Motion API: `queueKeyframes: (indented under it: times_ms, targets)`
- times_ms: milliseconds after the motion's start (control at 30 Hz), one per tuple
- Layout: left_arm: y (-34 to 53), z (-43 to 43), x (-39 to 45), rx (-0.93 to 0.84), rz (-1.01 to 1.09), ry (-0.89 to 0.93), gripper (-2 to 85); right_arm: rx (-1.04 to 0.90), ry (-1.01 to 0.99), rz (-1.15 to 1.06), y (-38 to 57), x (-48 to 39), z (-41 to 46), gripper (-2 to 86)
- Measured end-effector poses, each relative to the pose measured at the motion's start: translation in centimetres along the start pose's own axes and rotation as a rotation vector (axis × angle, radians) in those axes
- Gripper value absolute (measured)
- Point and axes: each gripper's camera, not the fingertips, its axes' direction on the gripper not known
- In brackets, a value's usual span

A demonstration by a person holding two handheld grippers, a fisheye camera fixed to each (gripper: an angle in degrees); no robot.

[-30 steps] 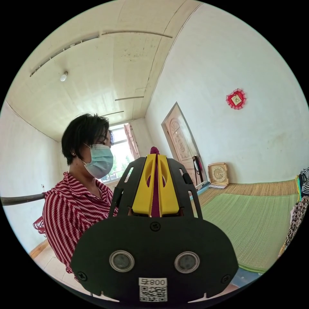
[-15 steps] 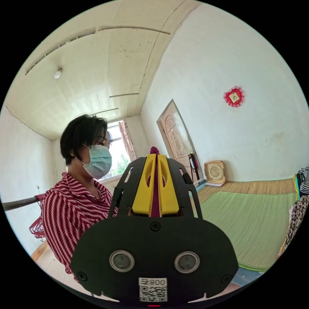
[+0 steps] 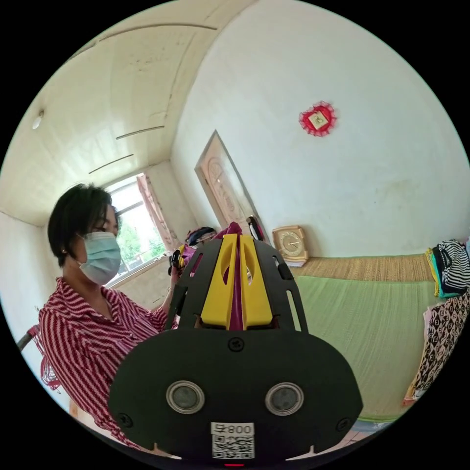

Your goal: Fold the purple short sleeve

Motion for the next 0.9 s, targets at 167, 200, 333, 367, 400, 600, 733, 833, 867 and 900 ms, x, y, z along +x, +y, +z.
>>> queueKeyframes:
  times_ms: [167, 200, 333, 367, 400, 600, 733, 833, 867, 900]
  targets:
    - [-3.2, 10.4, -14.1, -0.102, -0.109, -0.221, 1.4, -0.074, 0.067, 0.139, -2.6, 14.2, 9.3, 0.3]
    - [-3.3, 11.6, -16.1, -0.114, -0.136, -0.243, 1.4, -0.104, 0.073, 0.188, -2.8, 18.4, 12.2, 0.4]
    - [-2.1, 20.4, -31.1, -0.253, -0.368, -0.377, 2.6, -0.27, 0.208, 0.382, -1.2, 34.4, 22.5, 0.6]
    - [-0.9, 22.5, -35.1, -0.305, -0.449, -0.419, 3.4, -0.294, 0.215, 0.418, -0.6, 36.9, 23.9, 0.6]
    - [-0.2, 23.5, -36.9, -0.343, -0.482, -0.433, 3.8, -0.336, 0.244, 0.503, 1.1, 41.7, 26.4, 0.8]
    - [6.5, 26.5, -43.5, -0.474, -0.746, -0.489, 6.3, -0.408, 0.279, 0.84, 12.7, 55.8, 31.3, 1.9]
    - [9.6, 24.1, -39.6, -0.501, -0.825, -0.509, 6.8, -0.445, 0.237, 0.84, 18.5, 54.9, 30.4, 2.5]
    - [11.5, 21.3, -34.5, -0.443, -0.895, -0.534, 7.0, -0.468, 0.205, 0.814, 22.4, 50.8, 28.5, 3.0]
    - [12.1, 20.3, -32.3, -0.421, -0.919, -0.553, 7.1, -0.474, 0.196, 0.812, 23.2, 49.8, 28.0, 3.1]
    - [12.3, 19.9, -31.2, -0.413, -0.926, -0.561, 7.2, -0.486, 0.178, 0.81, 24.8, 47.8, 26.9, 3.4]
